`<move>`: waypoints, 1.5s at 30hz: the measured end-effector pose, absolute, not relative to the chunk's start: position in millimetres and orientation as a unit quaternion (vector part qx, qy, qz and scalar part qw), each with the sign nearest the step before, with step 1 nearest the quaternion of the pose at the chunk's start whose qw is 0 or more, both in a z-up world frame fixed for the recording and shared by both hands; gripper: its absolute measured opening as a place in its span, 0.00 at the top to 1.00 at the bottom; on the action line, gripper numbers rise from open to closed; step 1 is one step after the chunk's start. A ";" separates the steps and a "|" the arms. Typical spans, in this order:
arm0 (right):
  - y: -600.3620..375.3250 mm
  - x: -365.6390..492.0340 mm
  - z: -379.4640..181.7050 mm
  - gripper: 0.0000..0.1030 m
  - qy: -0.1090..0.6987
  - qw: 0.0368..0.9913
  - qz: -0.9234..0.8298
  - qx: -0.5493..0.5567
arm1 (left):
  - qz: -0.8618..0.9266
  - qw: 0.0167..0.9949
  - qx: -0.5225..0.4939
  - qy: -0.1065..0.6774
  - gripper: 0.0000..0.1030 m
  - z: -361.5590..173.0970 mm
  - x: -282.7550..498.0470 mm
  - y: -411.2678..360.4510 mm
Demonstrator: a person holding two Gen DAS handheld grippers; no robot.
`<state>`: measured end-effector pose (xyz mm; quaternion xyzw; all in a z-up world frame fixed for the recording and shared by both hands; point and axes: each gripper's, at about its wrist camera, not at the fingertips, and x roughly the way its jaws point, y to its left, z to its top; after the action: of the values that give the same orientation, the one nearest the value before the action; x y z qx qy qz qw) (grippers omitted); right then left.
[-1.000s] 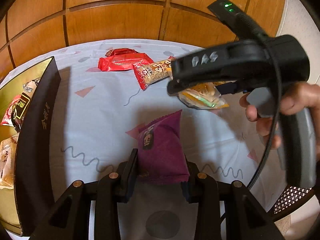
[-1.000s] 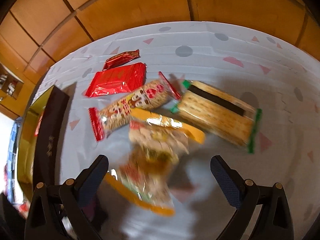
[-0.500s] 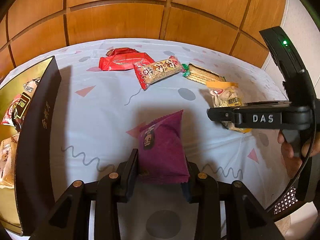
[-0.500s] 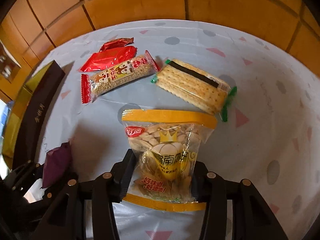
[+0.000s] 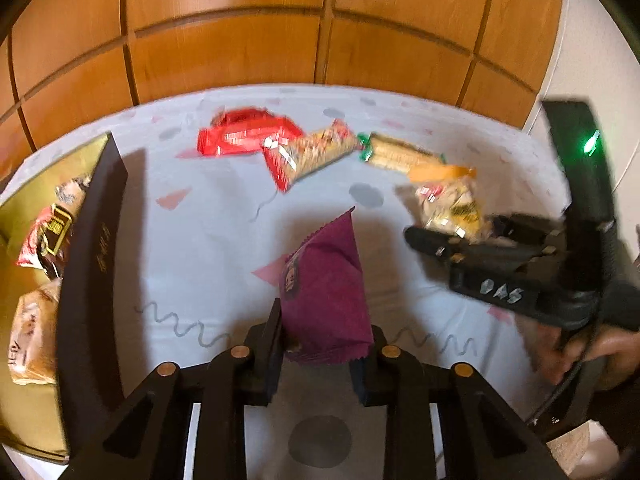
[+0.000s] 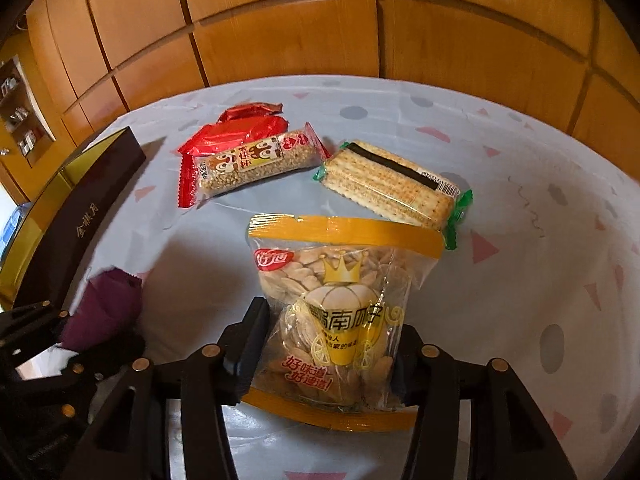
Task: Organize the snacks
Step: 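Lift the purple packet with left tool while right tool grasps clear orange-topped biscuit bag, then drop the purple packet into the gold tray with left tool while right tool holds clear bag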
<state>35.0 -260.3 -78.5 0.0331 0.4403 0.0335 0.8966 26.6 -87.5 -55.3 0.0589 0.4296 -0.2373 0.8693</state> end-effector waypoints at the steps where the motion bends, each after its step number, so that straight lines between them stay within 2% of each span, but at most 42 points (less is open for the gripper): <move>1: -259.8 33.7 -79.2 0.47 0.435 0.899 0.032 0.033 | -0.238 0.871 0.056 0.426 0.74 -51.0 26.1 -85.9; 9: -257.9 28.7 -80.5 0.47 0.411 0.911 0.025 0.025 | -0.229 0.885 -0.023 0.404 0.74 -2.1 34.4 -37.8; 18: -256.3 26.8 -81.1 0.47 0.406 0.913 0.020 0.024 | -0.115 0.888 -0.142 0.421 0.74 20.2 79.9 92.8; 24: -255.5 27.3 -81.2 0.47 0.405 0.914 0.019 0.019 | -0.046 0.894 -0.136 0.424 0.74 19.1 115.6 149.8; 33: -256.5 27.2 -81.5 0.46 0.403 0.915 0.022 0.023 | 0.007 0.868 -0.114 0.483 0.73 -25.1 179.3 177.9; 38: -256.7 27.4 -82.2 0.45 0.402 0.915 0.022 0.025 | 0.024 0.863 -0.098 0.495 0.65 -40.7 204.0 176.0; 45: -256.1 27.4 -82.4 0.45 0.401 0.915 0.022 0.025 | 0.058 0.875 -0.094 0.471 0.65 -30.8 178.2 168.1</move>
<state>27.4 -256.1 -82.4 0.0253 0.4013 0.0219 0.9153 178.2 168.1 -30.8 -0.0944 0.4710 0.0585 0.8751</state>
